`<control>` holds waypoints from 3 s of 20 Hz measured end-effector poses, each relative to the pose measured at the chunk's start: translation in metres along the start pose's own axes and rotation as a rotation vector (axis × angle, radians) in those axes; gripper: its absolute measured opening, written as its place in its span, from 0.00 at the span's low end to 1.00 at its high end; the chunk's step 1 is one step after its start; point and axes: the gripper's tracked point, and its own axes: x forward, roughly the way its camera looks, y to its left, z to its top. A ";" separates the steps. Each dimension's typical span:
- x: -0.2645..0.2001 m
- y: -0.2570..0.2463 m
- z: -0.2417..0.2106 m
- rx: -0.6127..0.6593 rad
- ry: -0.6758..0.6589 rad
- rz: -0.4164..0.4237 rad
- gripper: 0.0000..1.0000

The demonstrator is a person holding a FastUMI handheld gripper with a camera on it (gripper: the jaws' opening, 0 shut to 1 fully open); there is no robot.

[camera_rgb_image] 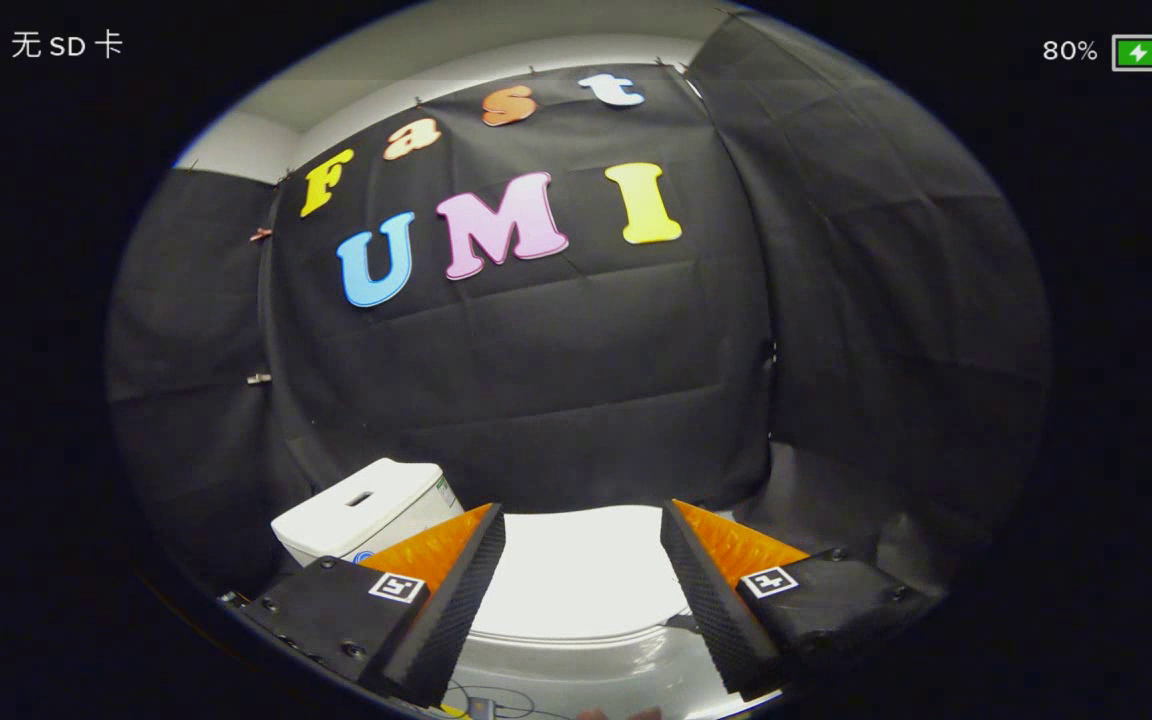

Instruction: Open the toilet lid.

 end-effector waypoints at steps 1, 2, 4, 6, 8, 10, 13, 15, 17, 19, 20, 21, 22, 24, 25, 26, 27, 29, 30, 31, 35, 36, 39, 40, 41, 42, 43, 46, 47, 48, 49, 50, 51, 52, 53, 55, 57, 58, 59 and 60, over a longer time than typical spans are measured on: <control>0.004 -0.011 -0.010 0.055 0.029 0.006 0.99; 0.009 -0.025 -0.022 0.109 0.057 0.001 0.99; 0.022 -0.052 -0.044 0.202 0.115 -0.009 0.99; 0.031 -0.083 -0.067 0.297 0.172 -0.033 0.99; 0.041 -0.107 -0.087 0.413 0.232 -0.053 0.99; 0.055 -0.137 -0.114 0.513 0.282 -0.083 0.99; 0.063 -0.176 -0.146 0.665 0.336 -0.105 0.98; 0.066 -0.197 -0.173 0.728 0.385 -0.115 0.98; 0.071 -0.205 -0.196 0.774 0.427 -0.117 0.98; 0.079 -0.205 -0.215 0.806 0.471 -0.114 0.98; 0.081 -0.203 -0.222 0.823 0.492 -0.104 0.98; 0.084 -0.203 -0.228 0.839 0.503 -0.093 0.97; 0.088 -0.199 -0.234 0.855 0.521 -0.080 0.96; 0.094 -0.184 -0.239 0.906 0.531 -0.033 0.76; 0.098 -0.186 -0.246 0.910 0.551 -0.056 0.57; 0.098 -0.187 -0.249 0.935 0.543 -0.057 0.38; 0.109 -0.192 -0.244 0.978 0.499 -0.048 0.18; 0.095 -0.189 -0.241 0.992 0.496 -0.044 0.08; 0.097 -0.186 -0.241 0.985 0.496 -0.048 0.08; 0.097 -0.183 -0.241 0.965 0.501 -0.055 0.08; 0.096 -0.172 -0.222 0.880 0.494 -0.083 0.06; 0.097 -0.169 -0.214 0.865 0.490 -0.086 0.06; 0.091 -0.157 -0.187 0.819 0.469 -0.091 0.06; 0.088 -0.151 -0.177 0.801 0.461 -0.091 0.06; 0.088 -0.145 -0.168 0.781 0.452 -0.093 0.06; 0.087 -0.139 -0.159 0.758 0.449 -0.094 0.05; 0.087 -0.132 -0.150 0.732 0.445 -0.098 0.05; 0.083 -0.114 -0.123 0.677 0.425 -0.100 0.05; 0.082 -0.107 -0.115 0.665 0.418 -0.099 0.05; 0.082 -0.099 -0.106 0.652 0.411 -0.099 0.05; 0.080 -0.092 -0.099 0.633 0.407 -0.103 0.05; 0.078 -0.086 -0.091 0.609 0.403 -0.109 0.05; 0.075 -0.079 -0.084 0.586 0.403 -0.118 0.05; 0.075 -0.072 -0.077 0.563 0.399 -0.126 0.05; 0.073 -0.064 -0.067 0.538 0.390 -0.131 0.06; 0.070 -0.043 -0.051 0.493 0.369 -0.124 0.05; 0.067 -0.022 -0.034 0.439 0.351 -0.118 0.05; 0.067 -0.013 -0.029 0.402 0.350 -0.128 0.05; 0.069 -0.004 -0.025 0.366 0.347 -0.145 0.05; 0.070 0.002 -0.021 0.330 0.343 -0.161 0.05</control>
